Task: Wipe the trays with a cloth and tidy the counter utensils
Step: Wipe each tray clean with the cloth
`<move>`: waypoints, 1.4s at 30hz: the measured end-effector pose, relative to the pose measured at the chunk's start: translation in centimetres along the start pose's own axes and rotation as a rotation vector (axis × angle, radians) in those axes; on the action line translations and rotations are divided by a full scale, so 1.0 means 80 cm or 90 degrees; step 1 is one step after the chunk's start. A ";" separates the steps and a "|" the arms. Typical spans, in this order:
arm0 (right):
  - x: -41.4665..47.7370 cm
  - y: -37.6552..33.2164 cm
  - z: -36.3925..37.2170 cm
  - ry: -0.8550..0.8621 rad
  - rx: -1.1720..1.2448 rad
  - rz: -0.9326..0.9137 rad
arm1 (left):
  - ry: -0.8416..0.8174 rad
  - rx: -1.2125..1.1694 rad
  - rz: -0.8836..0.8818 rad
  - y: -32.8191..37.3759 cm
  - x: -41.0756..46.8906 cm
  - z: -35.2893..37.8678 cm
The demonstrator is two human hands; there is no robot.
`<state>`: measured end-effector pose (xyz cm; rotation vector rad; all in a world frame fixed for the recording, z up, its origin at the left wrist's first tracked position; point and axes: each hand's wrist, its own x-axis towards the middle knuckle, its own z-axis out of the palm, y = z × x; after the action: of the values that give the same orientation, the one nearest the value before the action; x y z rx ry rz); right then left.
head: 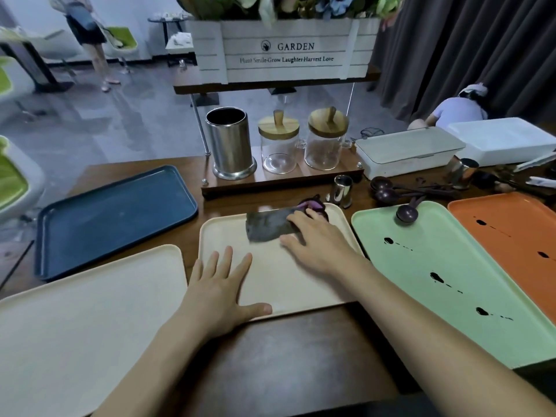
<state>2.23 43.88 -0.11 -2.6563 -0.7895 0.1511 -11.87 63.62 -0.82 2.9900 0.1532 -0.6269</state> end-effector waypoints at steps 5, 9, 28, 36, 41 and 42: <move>0.010 -0.070 0.029 0.009 -0.009 -0.093 | 0.024 0.012 -0.002 0.005 -0.003 -0.002; 0.009 -0.060 0.032 0.015 -0.033 -0.113 | 0.019 0.004 -0.012 0.008 -0.008 -0.006; -0.058 0.014 0.009 0.115 -0.047 -0.136 | 0.410 -0.167 0.017 -0.008 -0.015 -0.005; -0.056 0.019 0.012 0.163 -0.117 -0.121 | 0.445 -0.075 0.079 -0.006 0.014 -0.013; -0.052 0.005 -0.007 0.153 -0.040 -0.064 | 0.515 -0.146 0.050 -0.002 0.011 -0.012; -0.050 0.001 -0.014 0.150 0.025 -0.042 | 0.518 -0.197 0.043 -0.002 0.007 -0.016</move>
<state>-0.87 41.23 0.91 -2.5463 -0.7846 -0.1591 -10.87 63.94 0.06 2.7296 0.1711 0.5903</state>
